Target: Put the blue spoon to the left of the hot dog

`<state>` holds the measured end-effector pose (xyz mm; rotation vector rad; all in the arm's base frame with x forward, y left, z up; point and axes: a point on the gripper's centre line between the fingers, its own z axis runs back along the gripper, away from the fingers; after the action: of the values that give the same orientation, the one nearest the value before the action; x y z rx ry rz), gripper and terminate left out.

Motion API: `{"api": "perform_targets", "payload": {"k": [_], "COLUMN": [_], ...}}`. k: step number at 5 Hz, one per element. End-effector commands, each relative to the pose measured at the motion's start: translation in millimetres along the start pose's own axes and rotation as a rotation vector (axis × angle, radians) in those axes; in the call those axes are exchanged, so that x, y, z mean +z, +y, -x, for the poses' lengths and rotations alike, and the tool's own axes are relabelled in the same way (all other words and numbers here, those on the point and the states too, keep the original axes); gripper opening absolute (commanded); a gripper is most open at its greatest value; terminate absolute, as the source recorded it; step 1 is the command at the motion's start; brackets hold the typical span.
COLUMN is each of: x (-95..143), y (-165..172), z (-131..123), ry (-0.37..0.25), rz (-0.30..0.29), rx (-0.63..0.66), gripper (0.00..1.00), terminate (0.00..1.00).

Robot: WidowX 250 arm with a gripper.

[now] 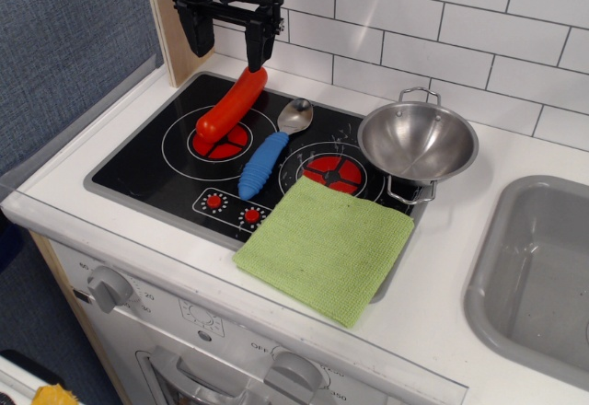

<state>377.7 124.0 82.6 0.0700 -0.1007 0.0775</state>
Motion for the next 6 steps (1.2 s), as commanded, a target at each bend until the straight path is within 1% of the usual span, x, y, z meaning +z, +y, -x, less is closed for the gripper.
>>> {"api": "perform_targets", "payload": {"k": [1,2,3,4,6], "x": [0.0,-14.0,-27.2,-32.0,-40.9], "y": [0.0,-20.2,-43.9,-62.9,-59.3], "z": [0.0,23.4,42.0,46.3,45.3], "ry": [0.0,0.032,0.071,0.074,0.1], "rz": [0.0,0.014,0.012,0.008,-0.01], "rx": [0.0,-0.043,-0.12,-0.183,-0.14], "gripper": [1.0,1.0,1.0,1.0,1.0], "terminate": [0.0,0.0,0.0,0.0,0.0]}}
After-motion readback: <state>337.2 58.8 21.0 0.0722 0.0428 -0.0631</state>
